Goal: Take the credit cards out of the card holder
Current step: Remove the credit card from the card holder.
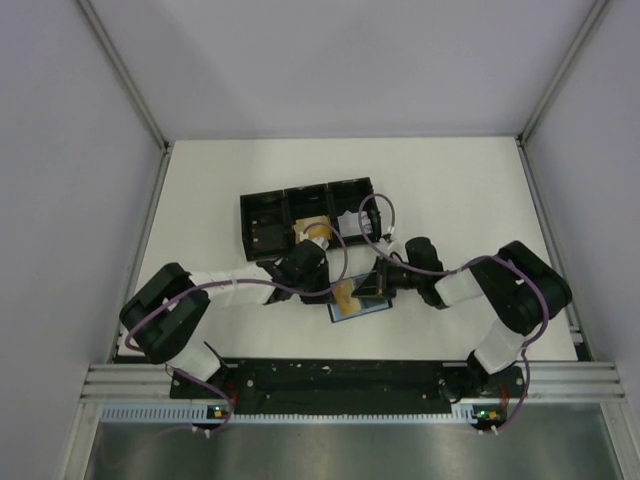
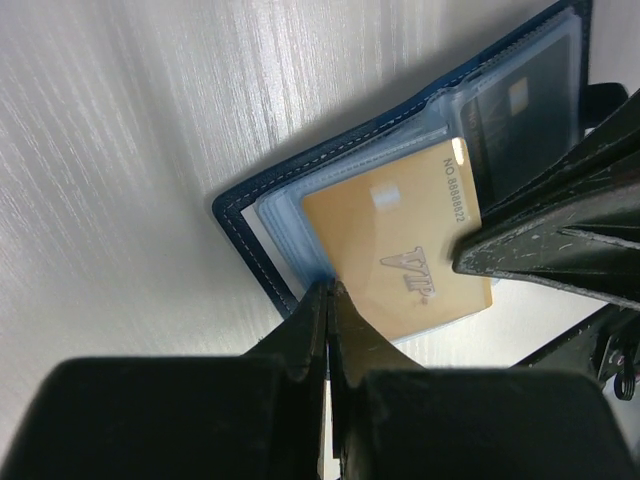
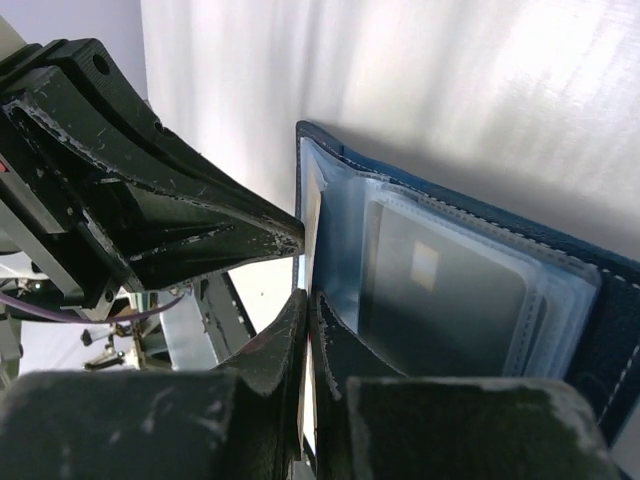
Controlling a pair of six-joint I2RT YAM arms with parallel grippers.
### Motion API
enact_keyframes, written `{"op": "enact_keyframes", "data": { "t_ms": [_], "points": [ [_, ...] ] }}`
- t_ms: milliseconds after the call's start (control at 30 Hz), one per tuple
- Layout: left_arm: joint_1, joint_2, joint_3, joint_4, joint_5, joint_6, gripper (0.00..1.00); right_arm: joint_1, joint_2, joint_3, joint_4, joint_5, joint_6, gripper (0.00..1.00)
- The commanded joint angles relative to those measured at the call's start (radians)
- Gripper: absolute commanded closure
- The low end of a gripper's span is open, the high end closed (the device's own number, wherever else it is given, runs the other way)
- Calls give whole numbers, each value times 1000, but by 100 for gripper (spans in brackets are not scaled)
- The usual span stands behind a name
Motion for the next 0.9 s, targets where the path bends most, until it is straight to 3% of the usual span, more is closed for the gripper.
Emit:
{"op": "enact_keyframes", "data": {
  "t_ms": [0,300,500,700,867],
  "points": [
    [-1,65,-16,-123,-67,32,100,-48,-14,-12,46,-75,-36,100],
    [1,82,-5,-136,-64,48,100,-111,-34,-7,-100,-63,-137,100],
    [1,30,-16,-74,-11,45,100,-109,-23,2,-95,-90,-137,100],
    [-16,-47,-2,48,97,14,84,-95,-14,5,-74,-95,-122,100],
    [-19,-16,42,66,123,20,84,-94,-9,2,-52,-99,-110,100]
  ]
}}
